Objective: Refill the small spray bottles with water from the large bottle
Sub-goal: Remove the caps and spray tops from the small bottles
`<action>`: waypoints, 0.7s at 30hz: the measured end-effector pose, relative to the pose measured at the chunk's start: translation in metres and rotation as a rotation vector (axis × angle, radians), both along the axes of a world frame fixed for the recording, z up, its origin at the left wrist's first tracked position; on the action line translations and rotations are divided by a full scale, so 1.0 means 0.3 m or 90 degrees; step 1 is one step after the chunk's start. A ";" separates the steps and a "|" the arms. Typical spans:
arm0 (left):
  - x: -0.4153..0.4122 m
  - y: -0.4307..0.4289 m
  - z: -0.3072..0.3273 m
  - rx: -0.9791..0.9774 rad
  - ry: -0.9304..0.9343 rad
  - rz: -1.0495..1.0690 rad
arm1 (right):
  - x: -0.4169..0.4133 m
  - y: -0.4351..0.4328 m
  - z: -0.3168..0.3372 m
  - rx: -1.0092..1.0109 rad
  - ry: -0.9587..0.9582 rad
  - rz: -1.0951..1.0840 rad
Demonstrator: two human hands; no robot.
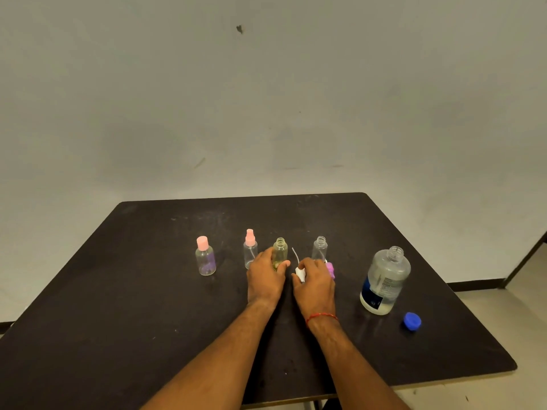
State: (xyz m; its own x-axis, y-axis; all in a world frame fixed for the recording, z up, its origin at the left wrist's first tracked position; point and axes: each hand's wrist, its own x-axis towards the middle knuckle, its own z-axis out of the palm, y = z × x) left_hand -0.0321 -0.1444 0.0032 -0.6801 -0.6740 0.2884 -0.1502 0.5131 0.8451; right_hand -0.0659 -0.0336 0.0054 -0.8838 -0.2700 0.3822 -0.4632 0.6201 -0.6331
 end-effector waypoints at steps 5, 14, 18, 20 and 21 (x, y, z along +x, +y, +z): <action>0.003 0.001 0.000 -0.010 -0.008 0.000 | -0.005 -0.002 -0.001 0.019 -0.004 -0.001; 0.009 0.007 0.003 -0.015 -0.008 -0.001 | -0.001 0.005 -0.005 0.006 0.010 0.023; 0.012 0.008 0.003 -0.018 -0.004 -0.004 | -0.001 0.007 -0.005 0.001 0.011 0.027; 0.015 0.009 0.003 -0.019 -0.001 -0.004 | -0.001 0.007 -0.003 0.000 0.008 0.025; 0.017 0.008 0.003 -0.019 -0.001 -0.004 | 0.000 0.007 -0.002 0.001 0.006 0.026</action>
